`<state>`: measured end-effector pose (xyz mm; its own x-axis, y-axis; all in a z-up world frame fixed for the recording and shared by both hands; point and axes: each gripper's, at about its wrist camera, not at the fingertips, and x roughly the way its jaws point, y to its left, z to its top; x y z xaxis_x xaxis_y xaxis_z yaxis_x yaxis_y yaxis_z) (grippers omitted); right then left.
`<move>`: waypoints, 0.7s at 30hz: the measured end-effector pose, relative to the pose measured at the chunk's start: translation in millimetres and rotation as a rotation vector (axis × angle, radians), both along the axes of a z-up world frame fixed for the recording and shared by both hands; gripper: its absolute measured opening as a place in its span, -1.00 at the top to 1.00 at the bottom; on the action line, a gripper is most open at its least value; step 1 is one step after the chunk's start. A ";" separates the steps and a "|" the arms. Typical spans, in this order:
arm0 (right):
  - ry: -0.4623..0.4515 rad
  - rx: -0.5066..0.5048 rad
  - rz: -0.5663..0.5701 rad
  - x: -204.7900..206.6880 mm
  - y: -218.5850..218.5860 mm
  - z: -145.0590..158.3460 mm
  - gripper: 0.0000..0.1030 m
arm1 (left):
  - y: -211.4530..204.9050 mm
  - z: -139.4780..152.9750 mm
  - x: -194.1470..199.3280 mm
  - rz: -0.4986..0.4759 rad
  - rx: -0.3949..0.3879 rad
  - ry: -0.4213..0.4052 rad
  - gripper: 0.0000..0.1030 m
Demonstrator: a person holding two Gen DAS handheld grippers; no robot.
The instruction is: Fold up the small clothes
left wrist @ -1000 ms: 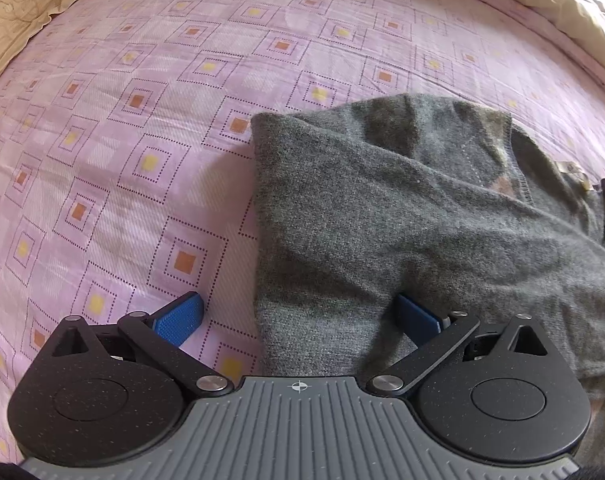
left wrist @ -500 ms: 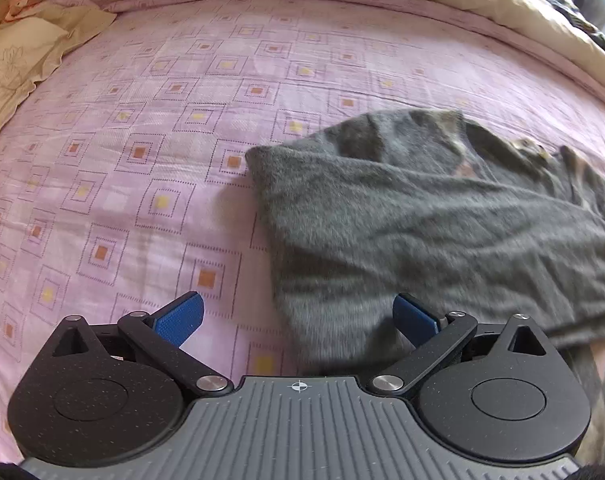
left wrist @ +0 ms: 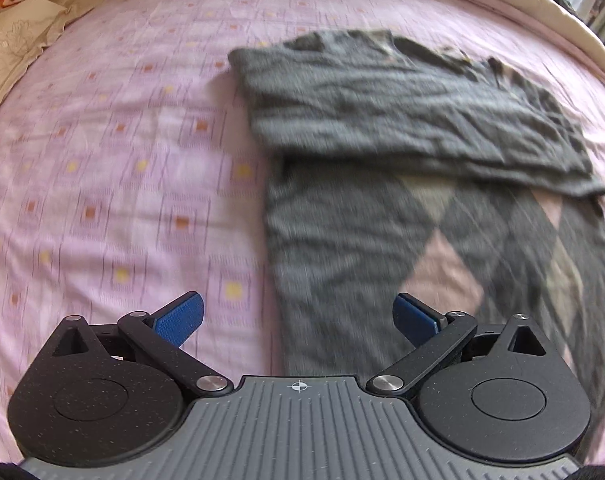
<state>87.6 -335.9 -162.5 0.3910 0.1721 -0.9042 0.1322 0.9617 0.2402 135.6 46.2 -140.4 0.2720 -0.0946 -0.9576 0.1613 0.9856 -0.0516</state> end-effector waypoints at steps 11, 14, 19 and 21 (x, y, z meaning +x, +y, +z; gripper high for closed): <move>0.088 0.015 0.118 -91.2 23.8 -17.6 -0.67 | 3.2 -4.6 -84.3 -0.037 -0.019 0.064 -0.99; 0.101 0.011 0.145 -105.9 30.0 -22.5 -0.69 | 0.8 -9.2 -101.0 -0.056 -0.019 0.074 -0.99; 0.094 0.012 0.190 -124.2 42.4 -31.1 -0.92 | -4.7 -25.0 -118.6 -0.089 -0.017 0.109 -0.99; 0.079 0.010 0.205 -127.7 47.0 -34.6 -1.00 | -6.9 -29.8 -122.4 -0.108 -0.003 0.100 -0.99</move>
<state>-40.1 -289.0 -197.0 0.2745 0.2495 -0.9287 -0.0472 0.9681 0.2461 13.2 39.3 -170.2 0.1637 -0.1213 -0.9790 0.2605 0.9625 -0.0757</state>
